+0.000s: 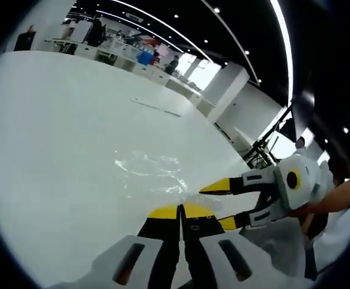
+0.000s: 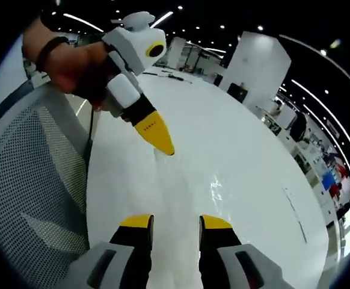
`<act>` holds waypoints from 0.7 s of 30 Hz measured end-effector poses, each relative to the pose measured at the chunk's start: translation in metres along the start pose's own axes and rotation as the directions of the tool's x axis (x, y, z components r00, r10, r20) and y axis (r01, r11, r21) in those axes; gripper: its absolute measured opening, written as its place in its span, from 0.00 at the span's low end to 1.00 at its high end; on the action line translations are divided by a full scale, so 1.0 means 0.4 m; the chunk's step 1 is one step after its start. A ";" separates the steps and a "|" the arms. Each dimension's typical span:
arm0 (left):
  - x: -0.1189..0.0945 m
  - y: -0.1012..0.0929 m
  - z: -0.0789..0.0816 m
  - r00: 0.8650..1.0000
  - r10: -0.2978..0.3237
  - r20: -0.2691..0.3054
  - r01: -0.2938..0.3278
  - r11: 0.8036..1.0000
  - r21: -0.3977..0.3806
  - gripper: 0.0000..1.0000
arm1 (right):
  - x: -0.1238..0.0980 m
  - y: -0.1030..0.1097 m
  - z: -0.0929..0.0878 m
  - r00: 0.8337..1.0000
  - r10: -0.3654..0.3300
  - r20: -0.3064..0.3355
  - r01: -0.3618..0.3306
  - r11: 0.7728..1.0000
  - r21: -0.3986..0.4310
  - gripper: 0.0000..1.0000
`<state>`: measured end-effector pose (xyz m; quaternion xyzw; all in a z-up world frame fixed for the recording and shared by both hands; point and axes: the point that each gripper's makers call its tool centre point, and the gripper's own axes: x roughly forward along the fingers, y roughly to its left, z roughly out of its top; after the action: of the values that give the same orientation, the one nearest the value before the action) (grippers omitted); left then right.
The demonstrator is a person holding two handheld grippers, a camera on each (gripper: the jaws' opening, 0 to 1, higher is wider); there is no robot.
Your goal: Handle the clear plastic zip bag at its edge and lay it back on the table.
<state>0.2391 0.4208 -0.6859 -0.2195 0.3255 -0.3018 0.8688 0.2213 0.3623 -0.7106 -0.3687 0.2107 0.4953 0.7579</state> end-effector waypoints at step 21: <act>-0.018 -0.018 0.009 1.000 -0.001 0.019 0.002 0.999 -0.051 0.00 | 0.036 0.049 -0.008 0.998 0.020 -0.054 -0.028 0.989 -0.149 0.19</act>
<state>0.2345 0.4209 -0.6762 -0.2448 0.3246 -0.2919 0.8657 0.2099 0.3730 -0.7295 -0.4346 0.1972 0.5090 0.7164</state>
